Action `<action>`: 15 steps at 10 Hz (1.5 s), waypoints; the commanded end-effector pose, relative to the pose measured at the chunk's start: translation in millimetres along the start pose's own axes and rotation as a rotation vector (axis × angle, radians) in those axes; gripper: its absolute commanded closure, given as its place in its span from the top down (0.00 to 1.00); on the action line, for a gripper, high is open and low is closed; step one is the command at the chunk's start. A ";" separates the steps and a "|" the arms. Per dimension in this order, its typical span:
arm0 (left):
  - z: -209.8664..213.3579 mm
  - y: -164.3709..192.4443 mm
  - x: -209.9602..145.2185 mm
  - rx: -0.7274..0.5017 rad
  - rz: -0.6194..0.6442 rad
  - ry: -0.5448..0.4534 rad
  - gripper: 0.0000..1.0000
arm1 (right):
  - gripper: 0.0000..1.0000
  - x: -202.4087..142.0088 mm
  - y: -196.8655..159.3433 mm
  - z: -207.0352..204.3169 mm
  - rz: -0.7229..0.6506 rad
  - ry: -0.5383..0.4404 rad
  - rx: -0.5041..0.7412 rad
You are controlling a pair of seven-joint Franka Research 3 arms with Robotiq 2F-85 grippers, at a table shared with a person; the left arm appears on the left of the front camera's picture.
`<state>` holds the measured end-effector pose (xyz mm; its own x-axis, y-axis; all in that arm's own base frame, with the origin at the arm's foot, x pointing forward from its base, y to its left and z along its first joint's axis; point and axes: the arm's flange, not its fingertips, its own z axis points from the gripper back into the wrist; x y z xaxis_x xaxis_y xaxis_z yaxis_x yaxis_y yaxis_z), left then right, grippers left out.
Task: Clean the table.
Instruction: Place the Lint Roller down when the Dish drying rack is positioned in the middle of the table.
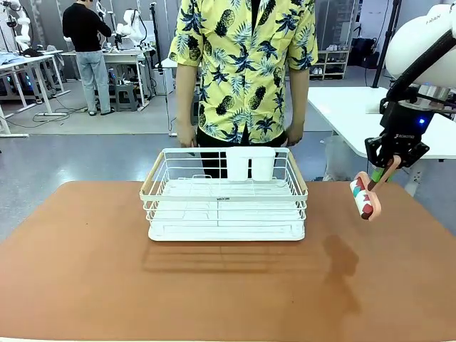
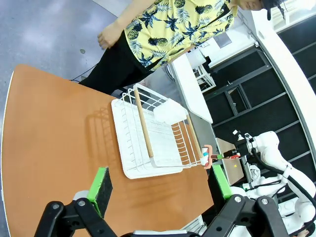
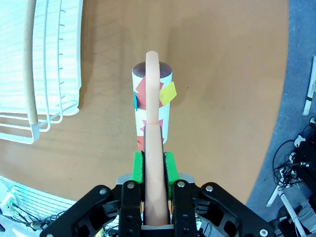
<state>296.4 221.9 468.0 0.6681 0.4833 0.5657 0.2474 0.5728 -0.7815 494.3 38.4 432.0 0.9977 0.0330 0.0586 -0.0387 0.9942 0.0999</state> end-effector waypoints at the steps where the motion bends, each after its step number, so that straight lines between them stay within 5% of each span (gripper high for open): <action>1: 1.4 -0.3 0.6 -0.007 -0.001 -0.006 1.00 | 0.21 0.8 0.7 3.8 0.004 0.004 0.001; 10: 1.4 -0.3 0.6 -0.007 -0.001 -0.006 1.00 | 0.21 0.0 0.0 0.0 0.000 0.000 0.000; 11: 1.4 -0.3 0.6 -0.007 -0.001 -0.006 1.00 | 0.21 7.6 6.3 6.9 -0.109 -0.003 -0.040; 13: 1.4 -0.3 0.6 -0.007 -0.001 -0.006 1.00 | 0.21 8.8 19.4 24.8 -0.567 -0.002 -0.148; 15: 1.4 -0.3 0.6 -0.007 -0.001 -0.006 1.00 | 0.21 11.4 15.7 35.3 -0.951 0.190 -0.105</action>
<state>296.4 221.9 468.0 0.6681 0.4833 0.5657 0.2474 0.5728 -0.7815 497.8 40.5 461.0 0.8443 -0.5358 -0.0048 0.5358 0.8443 -0.0094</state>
